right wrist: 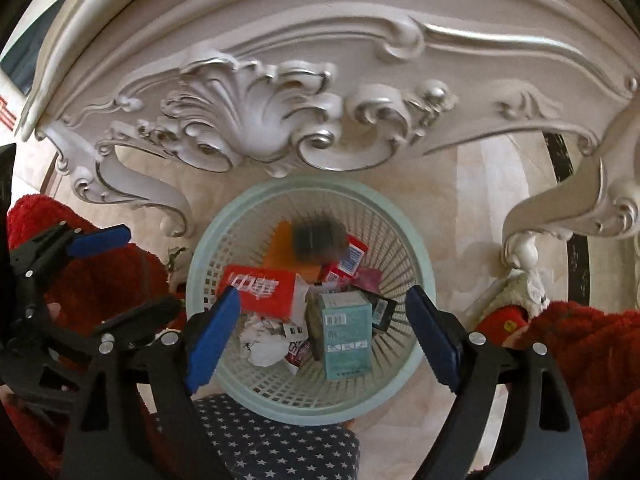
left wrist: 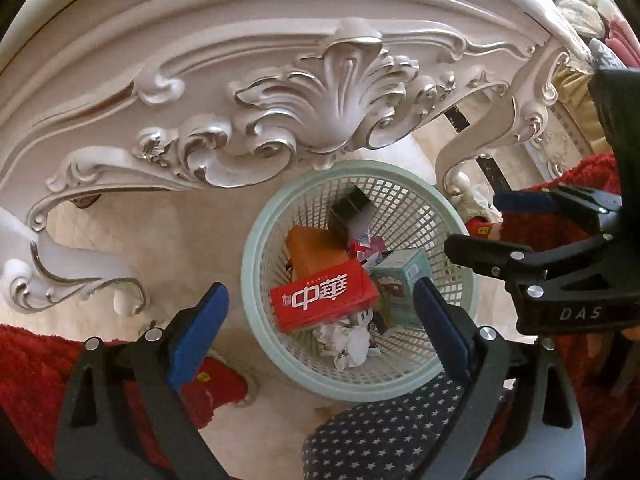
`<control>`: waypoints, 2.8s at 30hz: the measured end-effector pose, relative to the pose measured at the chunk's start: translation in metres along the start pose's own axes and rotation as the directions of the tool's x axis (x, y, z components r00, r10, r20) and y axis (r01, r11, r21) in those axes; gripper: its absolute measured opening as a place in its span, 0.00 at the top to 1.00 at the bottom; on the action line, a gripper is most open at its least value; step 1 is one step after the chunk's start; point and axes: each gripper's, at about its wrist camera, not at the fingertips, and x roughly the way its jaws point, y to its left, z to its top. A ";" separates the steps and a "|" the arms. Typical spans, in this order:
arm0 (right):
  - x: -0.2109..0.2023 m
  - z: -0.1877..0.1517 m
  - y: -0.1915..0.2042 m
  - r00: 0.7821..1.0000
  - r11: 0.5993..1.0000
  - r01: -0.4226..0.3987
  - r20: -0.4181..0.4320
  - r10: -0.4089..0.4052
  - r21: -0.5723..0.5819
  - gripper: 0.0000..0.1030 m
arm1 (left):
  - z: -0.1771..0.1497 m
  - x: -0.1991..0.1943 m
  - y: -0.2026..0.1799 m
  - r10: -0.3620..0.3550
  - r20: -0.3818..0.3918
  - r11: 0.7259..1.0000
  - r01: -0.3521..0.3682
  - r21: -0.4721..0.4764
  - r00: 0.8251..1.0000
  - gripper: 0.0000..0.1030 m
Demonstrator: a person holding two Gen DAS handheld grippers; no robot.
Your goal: Collect trash
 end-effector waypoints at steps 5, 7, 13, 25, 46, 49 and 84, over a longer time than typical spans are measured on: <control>0.001 0.001 -0.002 1.000 0.999 -0.017 -0.024 0.018 0.028 0.20 | 0.001 -0.003 -0.001 0.013 0.003 1.000 -0.013 0.007 1.000 0.12; 0.000 0.001 -0.001 1.000 0.999 0.001 -0.031 0.001 0.045 0.19 | 0.002 -0.003 -0.002 0.017 0.001 1.000 -0.017 0.005 1.000 0.12; -0.027 0.001 -0.010 0.999 0.988 -0.033 0.037 0.028 0.148 0.07 | 0.007 -0.028 0.002 0.037 0.065 0.999 -0.036 -0.020 0.997 0.12; -0.107 0.007 0.014 0.981 0.990 0.075 0.172 -0.096 0.122 0.07 | 0.030 -0.137 -0.005 0.139 0.288 0.988 -0.115 -0.099 0.948 0.12; -0.135 0.001 0.031 0.971 0.988 0.123 0.196 -0.139 0.089 0.07 | 0.022 -0.168 -0.032 0.181 0.273 0.983 -0.166 -0.075 0.945 0.12; -0.135 0.002 0.031 0.969 0.988 0.133 0.200 -0.147 0.085 0.07 | 0.024 -0.169 -0.032 0.162 0.273 0.986 -0.147 -0.074 0.948 0.12; -0.137 0.002 0.030 0.964 0.986 0.146 0.210 -0.161 0.084 0.07 | 0.023 -0.170 -0.038 0.146 0.266 0.989 -0.134 -0.062 0.953 0.12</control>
